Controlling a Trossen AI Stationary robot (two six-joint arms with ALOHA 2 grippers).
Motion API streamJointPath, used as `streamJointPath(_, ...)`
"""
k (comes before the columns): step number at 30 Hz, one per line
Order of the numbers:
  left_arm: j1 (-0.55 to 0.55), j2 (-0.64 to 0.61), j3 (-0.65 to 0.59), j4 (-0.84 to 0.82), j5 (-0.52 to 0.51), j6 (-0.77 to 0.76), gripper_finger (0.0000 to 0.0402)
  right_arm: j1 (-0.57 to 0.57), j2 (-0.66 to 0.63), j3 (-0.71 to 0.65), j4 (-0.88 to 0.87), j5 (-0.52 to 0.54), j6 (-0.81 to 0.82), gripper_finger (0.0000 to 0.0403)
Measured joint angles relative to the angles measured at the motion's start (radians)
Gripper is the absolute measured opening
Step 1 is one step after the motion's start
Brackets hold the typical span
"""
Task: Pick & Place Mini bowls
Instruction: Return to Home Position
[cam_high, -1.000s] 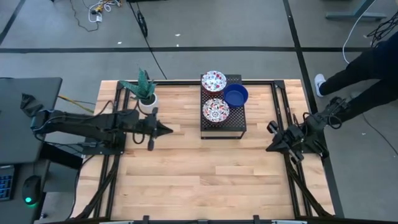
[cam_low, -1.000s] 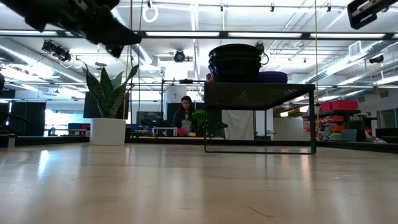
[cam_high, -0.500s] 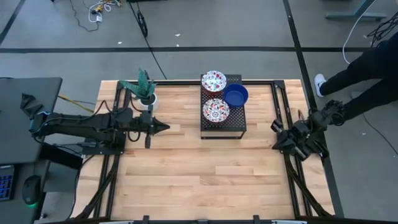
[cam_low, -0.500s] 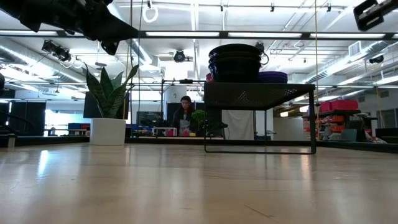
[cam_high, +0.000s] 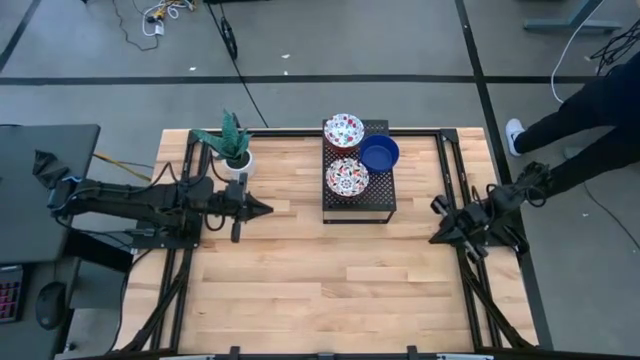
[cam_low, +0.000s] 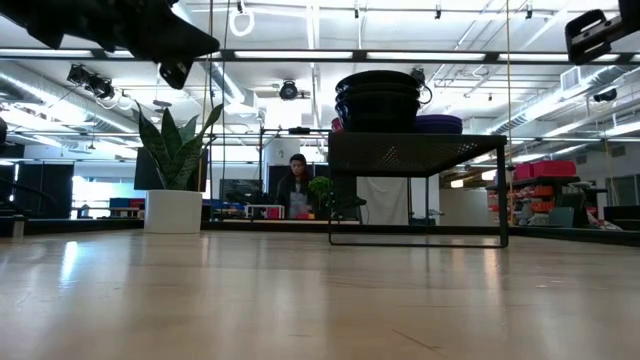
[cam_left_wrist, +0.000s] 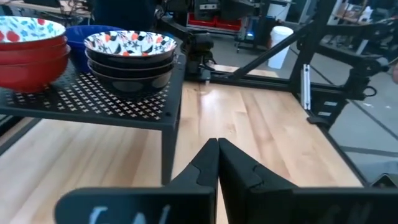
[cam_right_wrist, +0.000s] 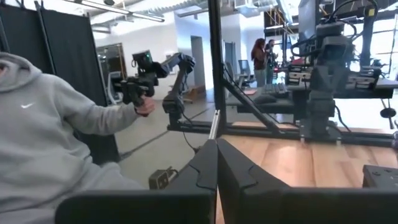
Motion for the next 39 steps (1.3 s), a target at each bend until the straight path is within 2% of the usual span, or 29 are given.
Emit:
streamJointPath(9,-0.068,0.0,0.0,0.0,-0.028,-0.048,0.0011,-0.112,0.0,-0.114,0.12,-0.005,-0.03,0.0004)
streamJointPath(17,-0.099,0.0,0.0,0.0,-0.094,-0.052,0.0012,-0.329,0.0,-0.189,0.153,-0.125,0.024,0.0001)
streamJointPath(21,-0.099,0.0,0.0,0.0,-0.095,-0.072,0.0012,-0.428,0.002,-0.195,0.111,-0.155,0.069,0.0001)
streamJointPath(29,-0.09,0.0,0.0,0.0,-0.093,-0.071,0.0012,-0.542,0.002,-0.192,0.116,-0.162,0.041,0.0)
streamJointPath(35,-0.031,-0.003,0.0,-0.005,0.013,0.008,0.0012,-0.558,0.011,-0.192,0.105,-0.115,0.046,0.0015)
streamJointPath(39,0.052,-0.019,0.0,-0.019,0.115,0.065,0.0012,-0.558,0.011,-0.192,0.106,-0.115,0.047,0.003)
